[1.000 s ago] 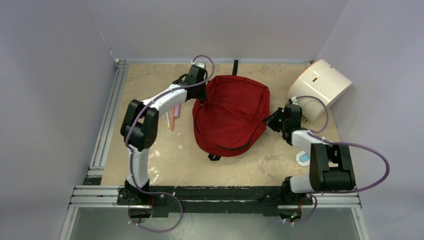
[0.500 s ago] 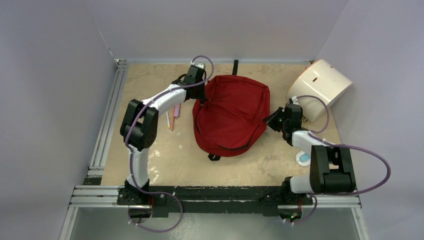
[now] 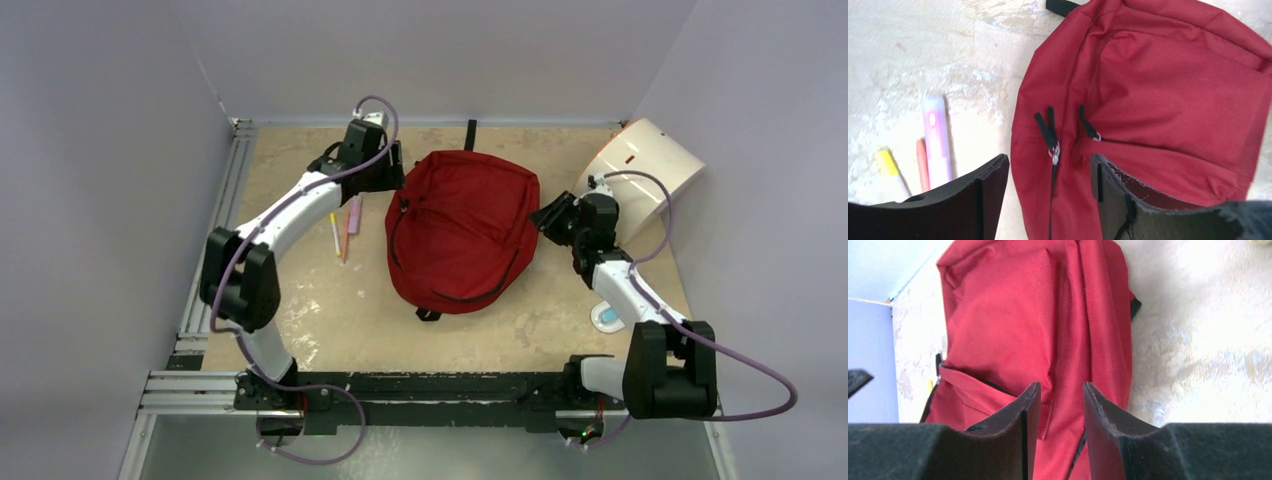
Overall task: Pack the student bag
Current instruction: Pick up the stationery from the center of the board.
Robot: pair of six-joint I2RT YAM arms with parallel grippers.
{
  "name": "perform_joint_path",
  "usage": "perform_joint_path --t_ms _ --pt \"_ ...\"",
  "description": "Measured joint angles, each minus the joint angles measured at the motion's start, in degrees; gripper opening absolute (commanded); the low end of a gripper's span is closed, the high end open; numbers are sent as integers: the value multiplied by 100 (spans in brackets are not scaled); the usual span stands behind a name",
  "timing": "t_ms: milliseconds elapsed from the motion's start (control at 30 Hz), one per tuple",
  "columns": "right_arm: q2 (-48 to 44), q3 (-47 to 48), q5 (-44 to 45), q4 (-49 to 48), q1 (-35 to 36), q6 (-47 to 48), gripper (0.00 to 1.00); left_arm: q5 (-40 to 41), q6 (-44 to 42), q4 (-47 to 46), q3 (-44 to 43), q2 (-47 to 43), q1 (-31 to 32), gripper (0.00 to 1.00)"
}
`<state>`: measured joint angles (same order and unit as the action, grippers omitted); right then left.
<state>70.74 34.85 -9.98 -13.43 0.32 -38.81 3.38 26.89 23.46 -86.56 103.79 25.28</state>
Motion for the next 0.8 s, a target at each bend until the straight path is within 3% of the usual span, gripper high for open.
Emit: perform_joint_path --t_ms 333,633,800 --pt "55 708 103 227 0 439 45 -17 1174 903 1773 -1574 94 62" --pt "186 1204 144 417 85 544 46 -164 2164 1187 2389 -1744 1117 63" --pt "216 1217 140 457 236 570 46 -186 2365 1110 2529 -1711 1137 48"
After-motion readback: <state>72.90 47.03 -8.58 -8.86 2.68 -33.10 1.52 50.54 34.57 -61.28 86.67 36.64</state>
